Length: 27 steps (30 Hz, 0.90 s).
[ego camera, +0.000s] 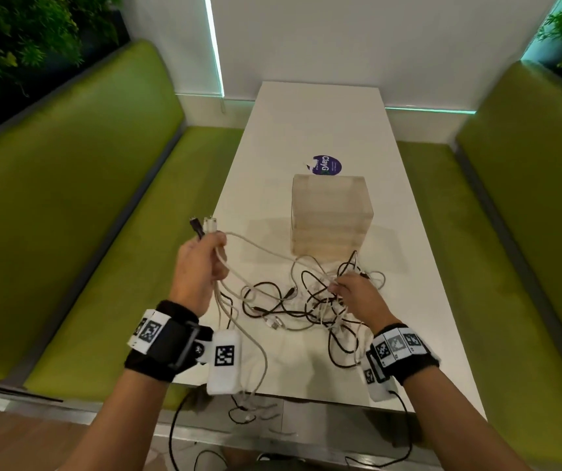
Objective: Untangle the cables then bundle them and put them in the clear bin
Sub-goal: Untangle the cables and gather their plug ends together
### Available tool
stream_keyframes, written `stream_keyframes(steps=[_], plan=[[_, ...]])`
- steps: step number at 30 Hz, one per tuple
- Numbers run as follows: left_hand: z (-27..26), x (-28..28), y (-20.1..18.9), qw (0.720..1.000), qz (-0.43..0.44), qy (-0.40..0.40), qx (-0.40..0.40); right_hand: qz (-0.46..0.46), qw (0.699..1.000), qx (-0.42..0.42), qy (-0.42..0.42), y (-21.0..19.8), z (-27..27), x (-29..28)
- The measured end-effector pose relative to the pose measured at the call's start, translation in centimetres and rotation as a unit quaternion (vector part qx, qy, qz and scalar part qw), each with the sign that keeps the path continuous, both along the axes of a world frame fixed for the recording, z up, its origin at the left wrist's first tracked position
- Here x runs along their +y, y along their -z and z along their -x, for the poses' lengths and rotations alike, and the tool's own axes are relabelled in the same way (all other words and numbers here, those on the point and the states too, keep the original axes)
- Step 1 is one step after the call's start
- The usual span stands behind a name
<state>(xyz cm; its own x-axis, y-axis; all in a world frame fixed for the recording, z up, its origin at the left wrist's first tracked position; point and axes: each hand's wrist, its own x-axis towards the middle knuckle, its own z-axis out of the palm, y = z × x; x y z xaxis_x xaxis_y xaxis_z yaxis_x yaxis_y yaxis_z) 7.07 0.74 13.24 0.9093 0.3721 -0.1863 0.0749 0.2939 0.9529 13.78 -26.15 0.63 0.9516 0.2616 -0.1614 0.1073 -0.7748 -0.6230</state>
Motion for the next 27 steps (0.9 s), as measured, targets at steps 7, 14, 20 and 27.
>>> stream_keyframes(steps=[7,14,20,27], plan=[[0.2,-2.7,4.1,0.98,-0.155,0.115,0.053,-0.081,0.995,-0.043,-0.028,-2.8,1.0,2.5],[0.4,-8.5,4.9,0.95,-0.204,0.237,-0.002,0.026,0.986,-0.113,-0.122,-3.3,2.2,3.5],[0.2,-9.0,4.6,0.956,-0.211,0.202,-0.021,-0.006,0.986,-0.107,-0.127,-3.4,2.3,3.5],[0.1,-5.0,2.2,0.993,-0.044,0.099,-0.051,0.012,1.0,-0.005,-0.025,-0.3,-0.1,-0.3]])
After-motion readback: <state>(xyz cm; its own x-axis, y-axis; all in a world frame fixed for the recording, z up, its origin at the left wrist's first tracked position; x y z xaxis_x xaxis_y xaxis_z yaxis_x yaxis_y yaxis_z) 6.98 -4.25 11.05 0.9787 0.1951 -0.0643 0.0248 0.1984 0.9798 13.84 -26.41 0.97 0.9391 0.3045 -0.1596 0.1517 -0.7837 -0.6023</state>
